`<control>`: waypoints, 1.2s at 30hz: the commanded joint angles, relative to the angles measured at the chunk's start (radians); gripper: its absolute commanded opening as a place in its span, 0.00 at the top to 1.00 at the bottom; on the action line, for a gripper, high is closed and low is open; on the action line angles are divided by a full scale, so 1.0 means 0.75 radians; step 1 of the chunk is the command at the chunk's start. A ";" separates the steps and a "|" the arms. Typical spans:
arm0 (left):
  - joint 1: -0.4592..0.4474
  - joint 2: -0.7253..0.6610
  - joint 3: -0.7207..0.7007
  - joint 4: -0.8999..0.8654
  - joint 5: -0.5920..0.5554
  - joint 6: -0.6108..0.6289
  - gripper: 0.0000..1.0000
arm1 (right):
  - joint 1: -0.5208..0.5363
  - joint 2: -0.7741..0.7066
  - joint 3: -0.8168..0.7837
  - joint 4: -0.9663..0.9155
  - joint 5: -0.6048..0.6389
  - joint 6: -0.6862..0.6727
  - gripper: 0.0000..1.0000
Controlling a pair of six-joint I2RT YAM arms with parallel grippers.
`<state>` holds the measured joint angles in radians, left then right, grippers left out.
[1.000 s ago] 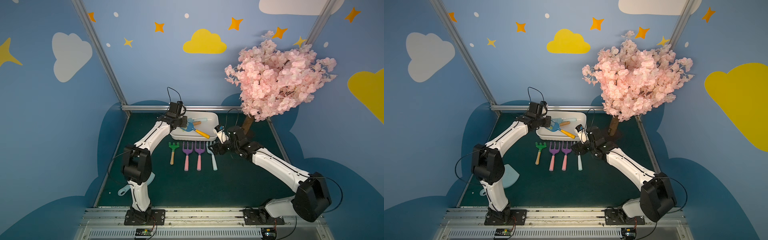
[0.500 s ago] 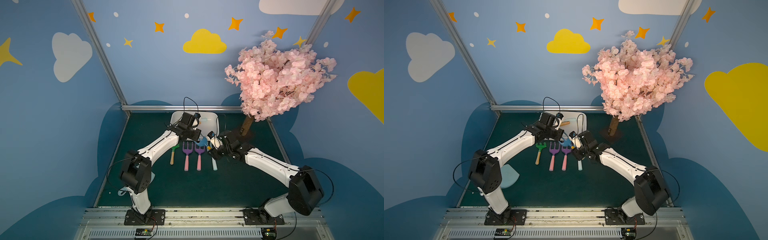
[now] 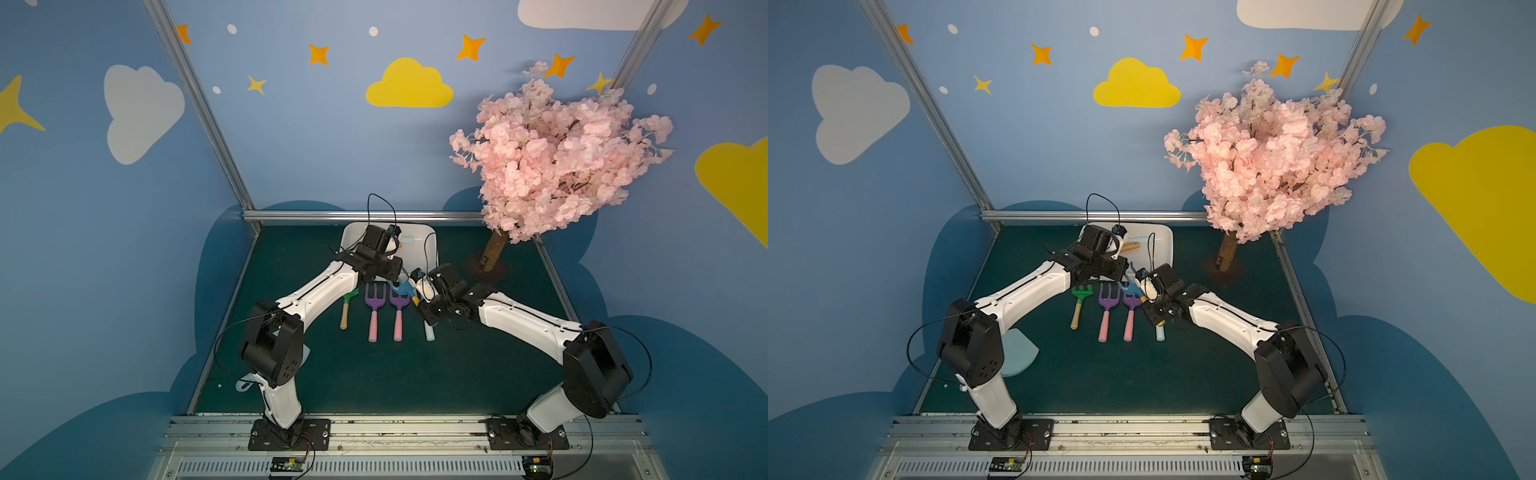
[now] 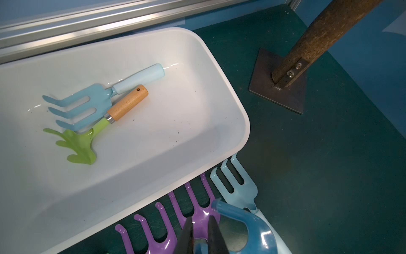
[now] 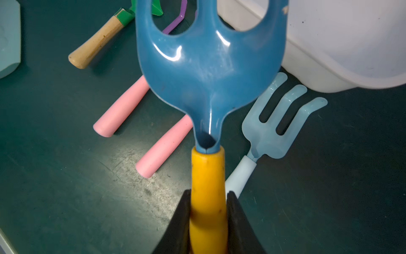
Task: Take the hand rake out of the storage box
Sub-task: Pick up the rake from the storage box, then place the rake at the center of the board.
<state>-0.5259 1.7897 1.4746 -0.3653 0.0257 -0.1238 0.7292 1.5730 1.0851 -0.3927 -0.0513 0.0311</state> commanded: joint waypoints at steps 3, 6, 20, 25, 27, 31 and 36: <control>0.001 -0.086 -0.037 0.035 -0.064 -0.051 0.41 | 0.001 -0.090 -0.104 0.024 -0.002 0.138 1.00; 0.006 -0.161 -0.097 0.088 -0.083 -0.081 0.19 | -0.004 -0.167 -0.186 -0.042 0.085 0.181 1.00; -0.066 -0.319 -0.345 0.249 -0.115 -0.180 0.00 | -0.257 -0.143 -0.412 0.025 0.136 0.497 1.00; -0.150 -0.271 -0.378 0.250 -0.118 -0.245 0.03 | -0.282 0.015 -0.341 0.013 0.104 0.517 0.95; -0.163 -0.250 -0.390 0.248 -0.115 -0.281 0.05 | -0.285 0.029 -0.333 0.004 0.102 0.516 0.76; -0.201 -0.217 -0.395 0.242 -0.130 -0.327 0.07 | -0.301 -0.051 -0.348 -0.020 0.122 0.515 0.46; -0.285 -0.132 -0.331 0.200 -0.158 -0.367 0.12 | -0.403 -0.279 -0.405 -0.102 0.176 0.505 0.12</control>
<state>-0.7059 1.6558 1.1877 -0.1955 -0.0795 -0.3664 0.4683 1.4631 0.8017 -0.4145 0.0479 0.4122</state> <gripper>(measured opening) 0.891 0.858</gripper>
